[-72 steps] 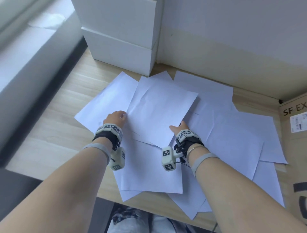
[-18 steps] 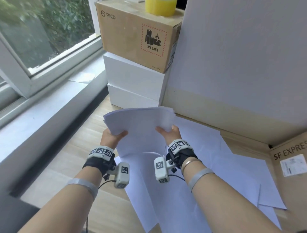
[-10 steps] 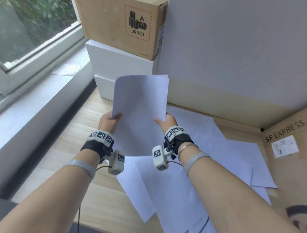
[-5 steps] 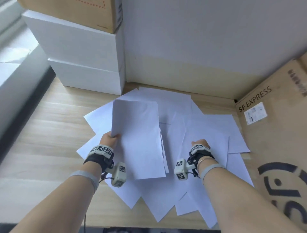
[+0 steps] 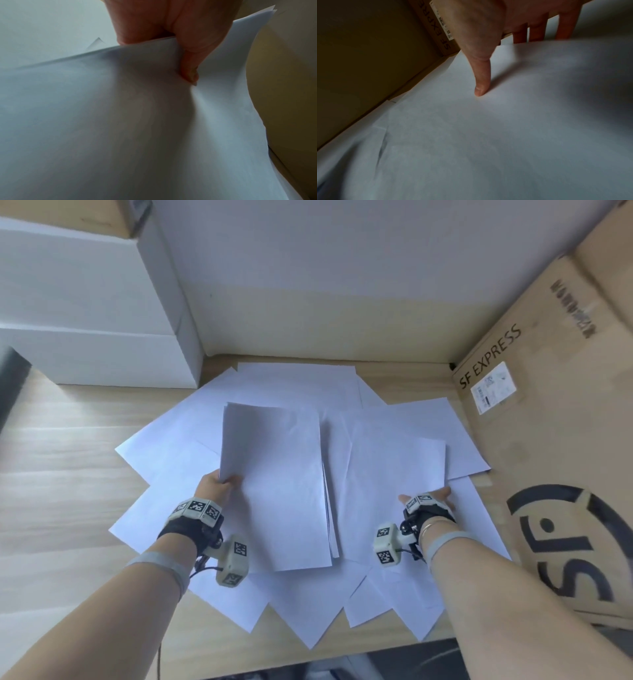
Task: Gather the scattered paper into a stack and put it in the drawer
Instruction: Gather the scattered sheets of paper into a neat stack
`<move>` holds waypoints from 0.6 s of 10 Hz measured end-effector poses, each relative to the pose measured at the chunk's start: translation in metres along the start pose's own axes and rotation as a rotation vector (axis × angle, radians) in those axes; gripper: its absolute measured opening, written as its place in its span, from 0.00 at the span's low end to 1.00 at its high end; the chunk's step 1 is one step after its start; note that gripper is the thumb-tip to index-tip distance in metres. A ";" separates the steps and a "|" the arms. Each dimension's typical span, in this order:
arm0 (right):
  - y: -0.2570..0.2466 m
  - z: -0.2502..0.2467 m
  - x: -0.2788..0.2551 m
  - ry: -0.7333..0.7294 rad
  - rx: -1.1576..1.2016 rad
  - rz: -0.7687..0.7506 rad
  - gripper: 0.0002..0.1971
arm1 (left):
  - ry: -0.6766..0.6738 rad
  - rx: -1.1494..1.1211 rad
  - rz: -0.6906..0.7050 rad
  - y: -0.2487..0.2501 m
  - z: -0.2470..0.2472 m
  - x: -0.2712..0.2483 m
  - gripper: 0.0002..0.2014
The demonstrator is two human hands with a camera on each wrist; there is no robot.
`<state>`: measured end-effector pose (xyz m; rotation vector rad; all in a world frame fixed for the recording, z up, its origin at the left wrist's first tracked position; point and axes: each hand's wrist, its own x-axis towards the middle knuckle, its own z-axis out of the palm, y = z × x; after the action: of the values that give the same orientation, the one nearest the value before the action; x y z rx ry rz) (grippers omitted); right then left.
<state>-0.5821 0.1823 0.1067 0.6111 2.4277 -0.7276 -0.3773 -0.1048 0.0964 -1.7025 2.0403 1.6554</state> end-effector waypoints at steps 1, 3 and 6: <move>-0.007 -0.013 -0.011 -0.073 0.083 -0.004 0.30 | -0.013 0.012 0.009 0.006 0.004 -0.001 0.03; -0.032 -0.028 -0.015 -0.093 -0.572 -0.145 0.22 | -0.023 0.022 0.007 0.014 0.005 0.002 0.03; -0.060 -0.016 0.003 -0.034 -0.879 -0.132 0.18 | -0.038 0.018 -0.033 0.020 0.007 0.004 0.04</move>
<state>-0.6232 0.1470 0.1380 0.0784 2.4441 0.3085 -0.3974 -0.1064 0.1049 -1.6771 1.9934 1.6418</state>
